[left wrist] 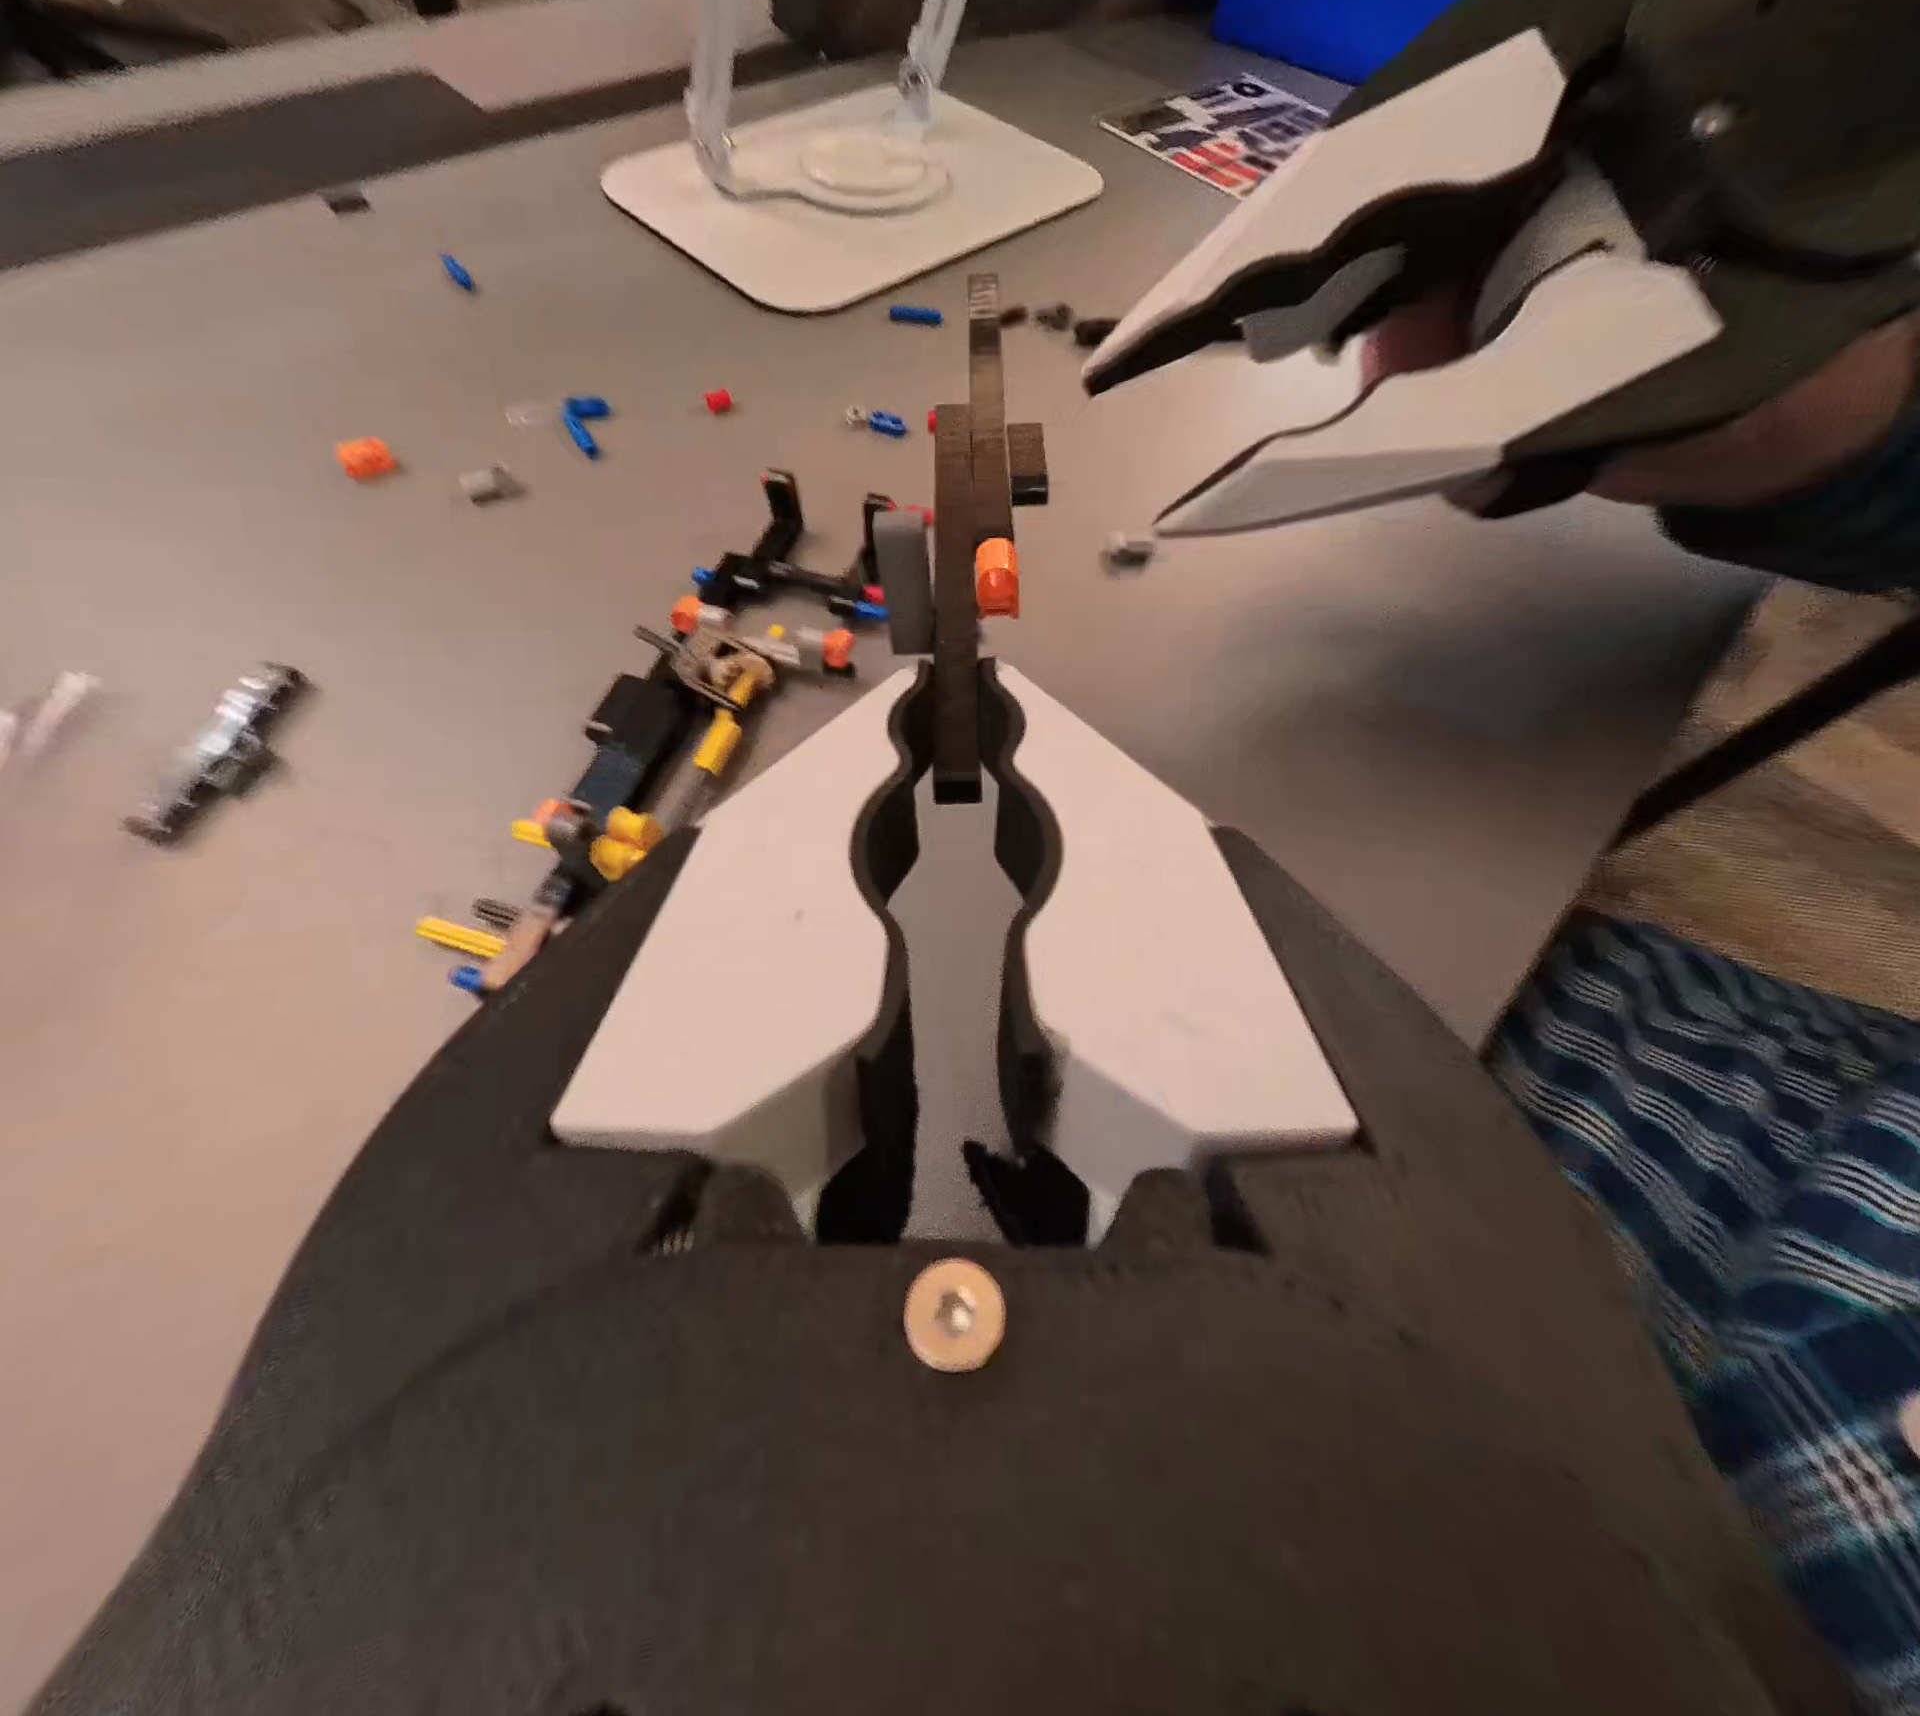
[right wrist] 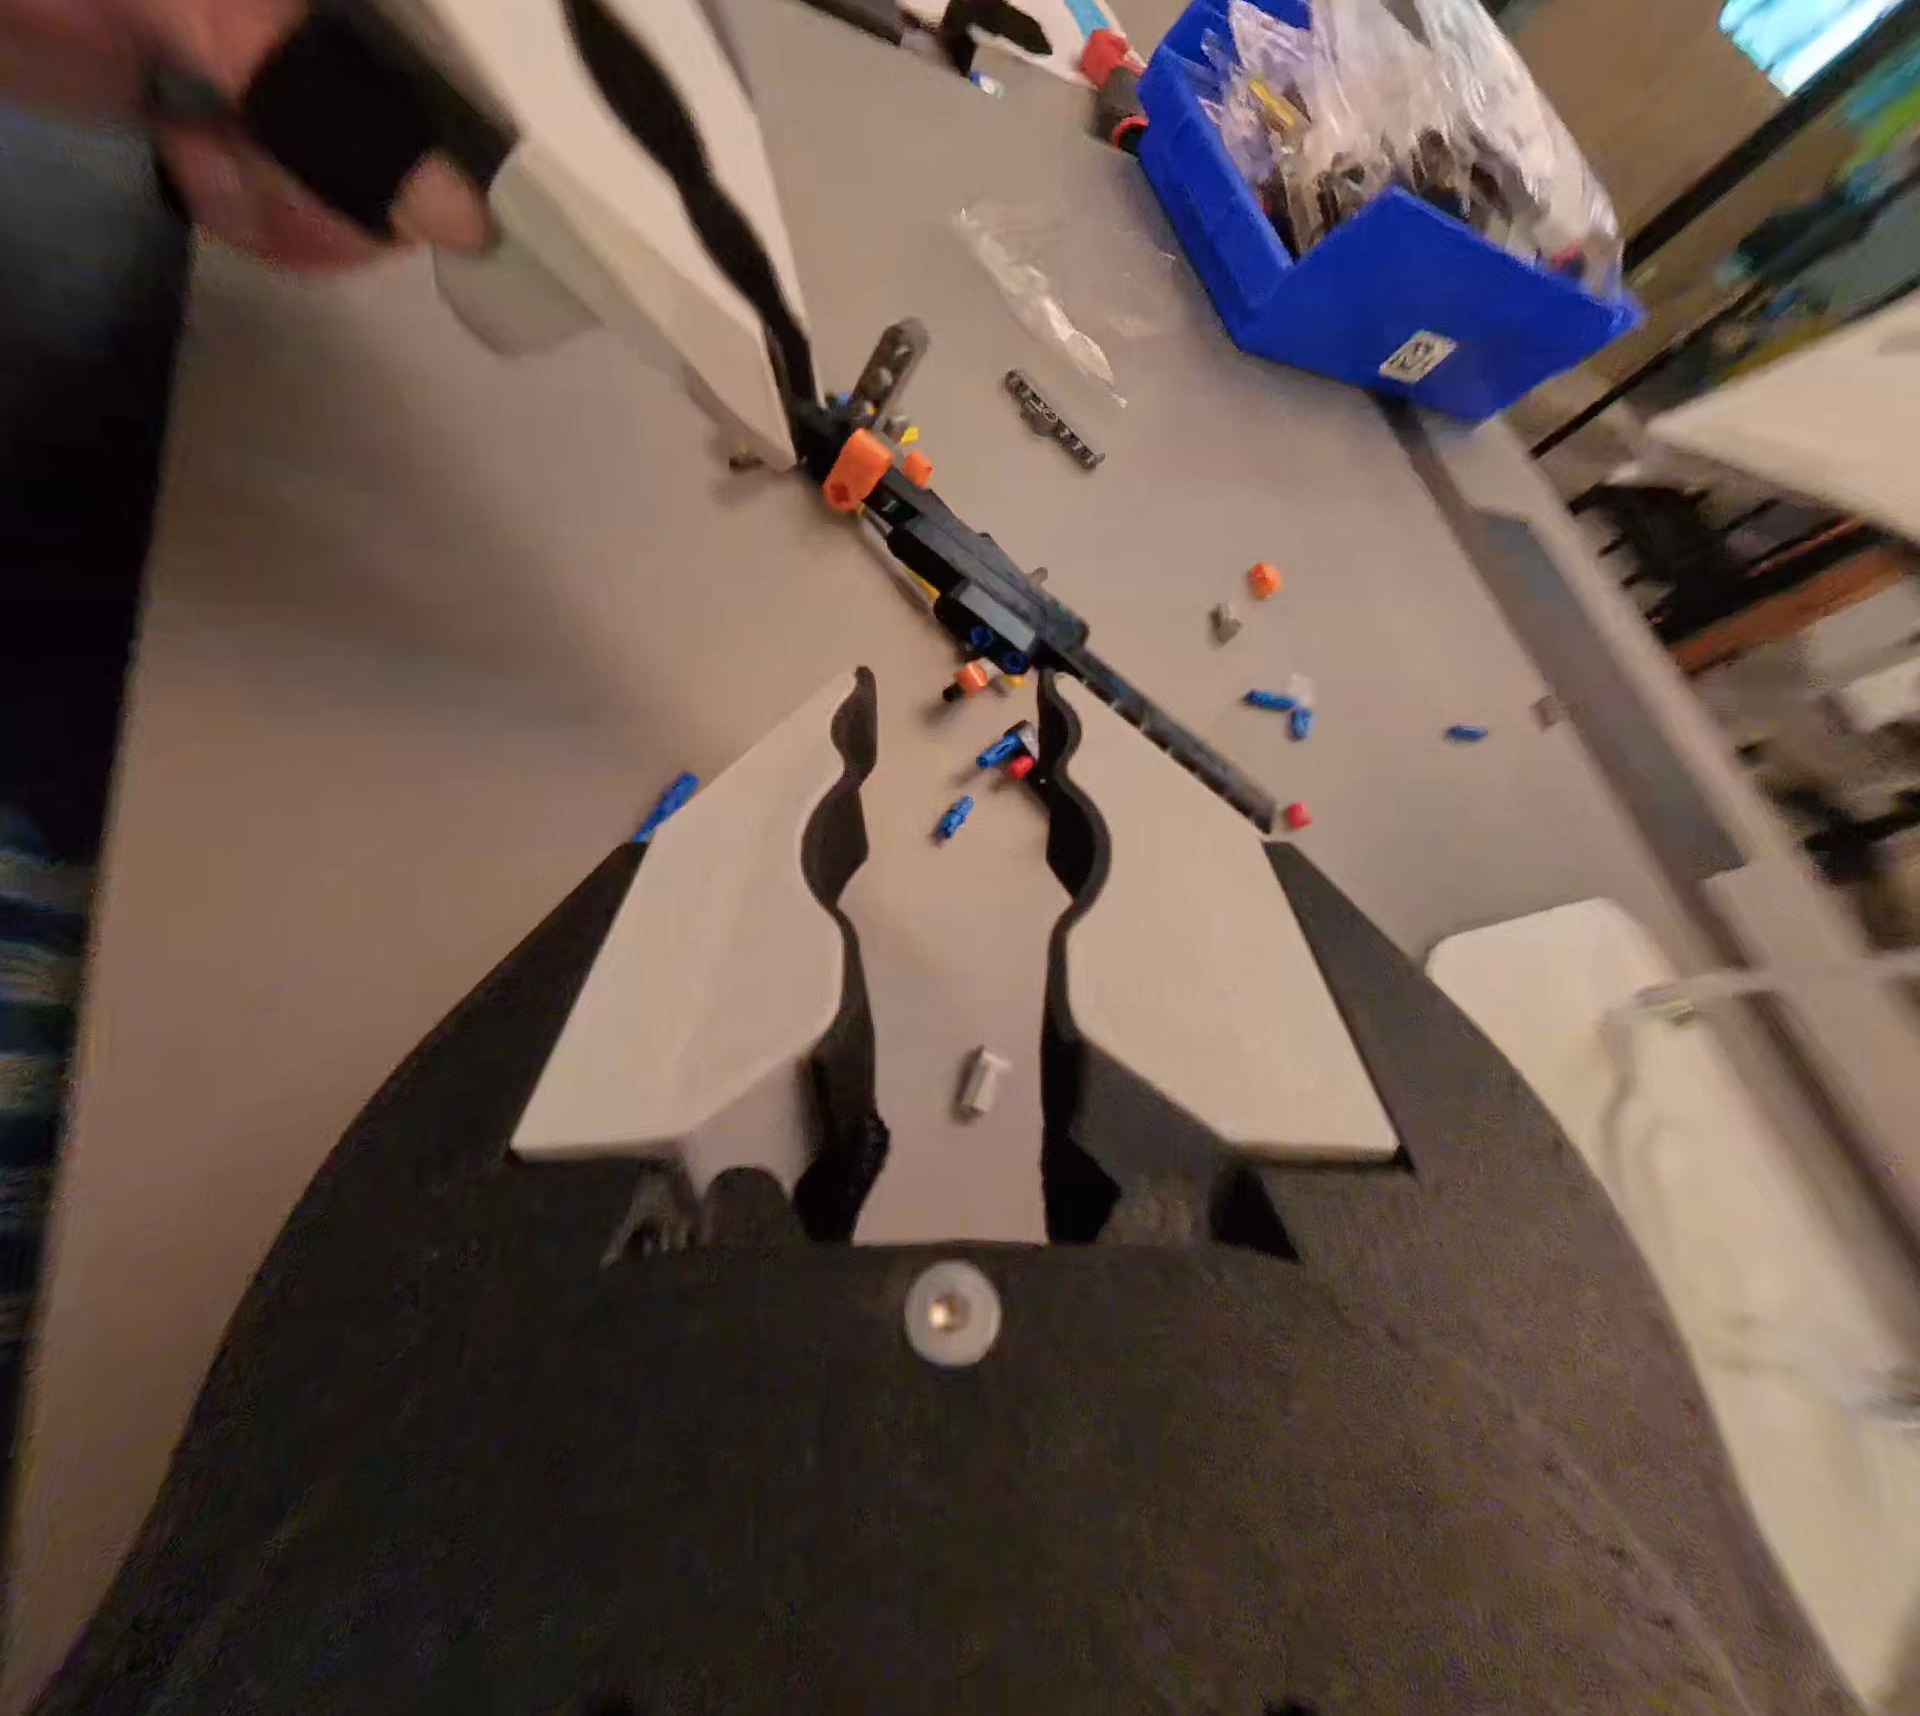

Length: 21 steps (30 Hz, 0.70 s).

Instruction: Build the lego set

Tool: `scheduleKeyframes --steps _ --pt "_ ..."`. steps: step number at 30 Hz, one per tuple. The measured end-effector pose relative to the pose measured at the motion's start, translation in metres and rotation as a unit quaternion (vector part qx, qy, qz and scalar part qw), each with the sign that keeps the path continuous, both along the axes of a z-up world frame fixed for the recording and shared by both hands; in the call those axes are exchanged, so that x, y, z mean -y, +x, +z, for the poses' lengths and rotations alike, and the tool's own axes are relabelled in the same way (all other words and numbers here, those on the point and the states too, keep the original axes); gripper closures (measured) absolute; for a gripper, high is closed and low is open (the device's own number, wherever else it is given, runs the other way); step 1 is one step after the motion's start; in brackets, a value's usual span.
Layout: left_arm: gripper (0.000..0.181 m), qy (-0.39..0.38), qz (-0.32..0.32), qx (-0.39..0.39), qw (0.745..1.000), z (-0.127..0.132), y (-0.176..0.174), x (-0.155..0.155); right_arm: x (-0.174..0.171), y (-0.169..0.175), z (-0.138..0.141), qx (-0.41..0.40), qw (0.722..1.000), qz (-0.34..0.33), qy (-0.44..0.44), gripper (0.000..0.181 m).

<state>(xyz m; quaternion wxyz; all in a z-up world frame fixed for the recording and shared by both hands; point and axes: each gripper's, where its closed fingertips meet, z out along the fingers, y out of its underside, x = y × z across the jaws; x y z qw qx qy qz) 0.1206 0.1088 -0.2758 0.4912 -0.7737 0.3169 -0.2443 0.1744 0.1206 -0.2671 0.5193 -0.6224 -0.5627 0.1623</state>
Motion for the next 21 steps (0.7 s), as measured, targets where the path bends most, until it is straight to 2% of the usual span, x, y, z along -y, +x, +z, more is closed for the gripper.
scheduleKeyframes --steps 3,6,9,12,15,18,21 --pt "0.175 0.075 0.016 -0.033 0.997 0.016 0.005 -0.005 -0.003 0.007 0.010 -0.109 0.983 -0.026 -0.148 0.149" --pt "0.175 0.155 0.017 -0.071 0.985 0.033 0.018 -0.005 -0.004 0.006 0.023 -0.240 0.918 -0.003 -0.316 0.149" --pt "0.176 0.239 0.011 -0.127 0.963 0.047 0.032 -0.002 -0.007 0.008 0.040 -0.328 0.854 0.045 -0.400 0.149" --pt "0.176 0.307 0.010 -0.167 0.937 0.057 0.042 0.001 -0.005 0.013 0.056 -0.377 0.825 0.088 -0.413 0.164" --pt "0.175 0.340 0.007 -0.184 0.922 0.062 0.046 0.002 0.003 0.021 0.072 -0.416 0.794 0.146 -0.419 0.174" --pt "0.175 0.366 -0.002 -0.197 0.910 0.066 0.050 0.002 0.005 0.026 0.075 -0.426 0.788 0.167 -0.412 0.175" --pt "0.174 0.364 -0.012 -0.186 0.912 0.071 0.053 0.002 0.006 0.031 0.080 -0.436 0.783 0.188 -0.401 0.176"
